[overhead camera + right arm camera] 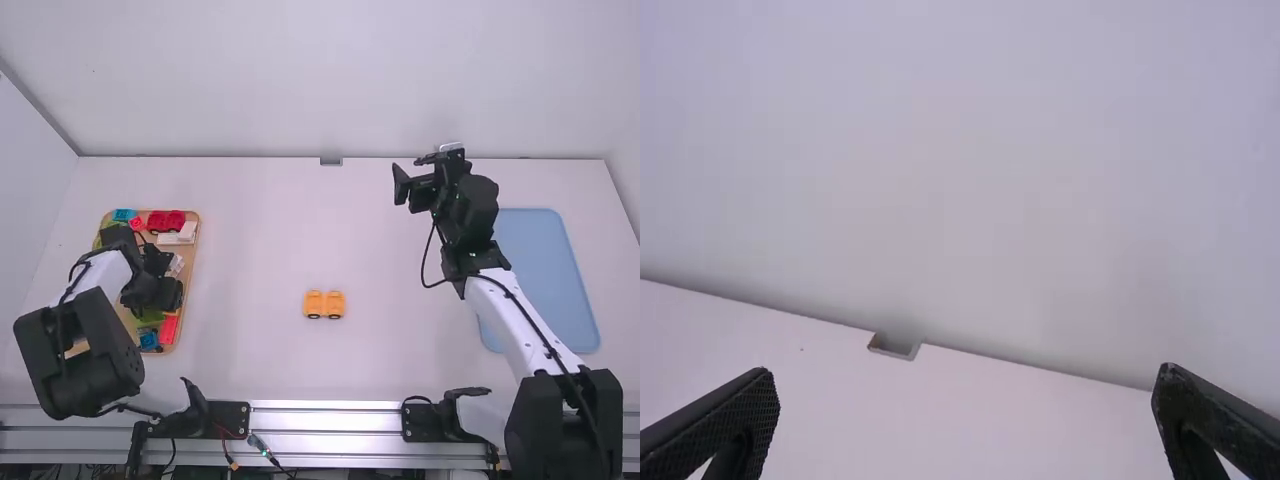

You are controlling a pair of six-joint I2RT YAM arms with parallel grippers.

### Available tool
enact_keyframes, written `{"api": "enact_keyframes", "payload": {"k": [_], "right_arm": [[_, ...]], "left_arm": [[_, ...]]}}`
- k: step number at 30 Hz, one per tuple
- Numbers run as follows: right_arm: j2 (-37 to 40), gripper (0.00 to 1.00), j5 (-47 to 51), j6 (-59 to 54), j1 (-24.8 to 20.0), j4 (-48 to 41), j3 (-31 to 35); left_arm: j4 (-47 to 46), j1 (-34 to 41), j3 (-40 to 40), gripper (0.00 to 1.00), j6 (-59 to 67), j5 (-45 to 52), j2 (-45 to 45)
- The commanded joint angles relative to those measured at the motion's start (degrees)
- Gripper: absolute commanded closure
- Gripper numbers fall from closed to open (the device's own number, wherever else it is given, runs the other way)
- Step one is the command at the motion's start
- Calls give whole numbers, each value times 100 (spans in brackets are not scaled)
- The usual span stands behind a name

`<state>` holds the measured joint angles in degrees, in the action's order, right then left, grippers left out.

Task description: Assemble lego blocks to make yellow taxi

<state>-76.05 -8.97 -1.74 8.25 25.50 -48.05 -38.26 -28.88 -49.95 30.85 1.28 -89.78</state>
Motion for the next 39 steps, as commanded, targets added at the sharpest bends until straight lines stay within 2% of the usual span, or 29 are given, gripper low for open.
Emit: {"api": "enact_keyframes", "payload": {"k": [1, 6, 8, 10, 16, 23, 39], "right_arm": [[79, 1, -7, 28, 0, 20, -219], [79, 1, -17, 26, 7, 26, -219], [79, 1, -22, 37, 7, 37, -219], [79, 1, -22, 46, 7, 70, -219], [79, 1, -24, 48, 7, 114, -219], [79, 1, -44, 46, 7, 116, -219], [79, 1, -46, 48, 11, 109, -219]], "left_arm": [[-46, 11, 48, 34, 81, 66, 162], [-28, 42, 55, 27, 9, 205, 131], [2, 44, 59, 30, 7, 286, 85], [37, 44, 79, 37, 4, 330, 61], [374, -2, 315, 37, 7, 264, 61], [734, 4, 516, 48, 7, 236, 61], [835, -2, 525, 54, -105, 236, 61]]}}
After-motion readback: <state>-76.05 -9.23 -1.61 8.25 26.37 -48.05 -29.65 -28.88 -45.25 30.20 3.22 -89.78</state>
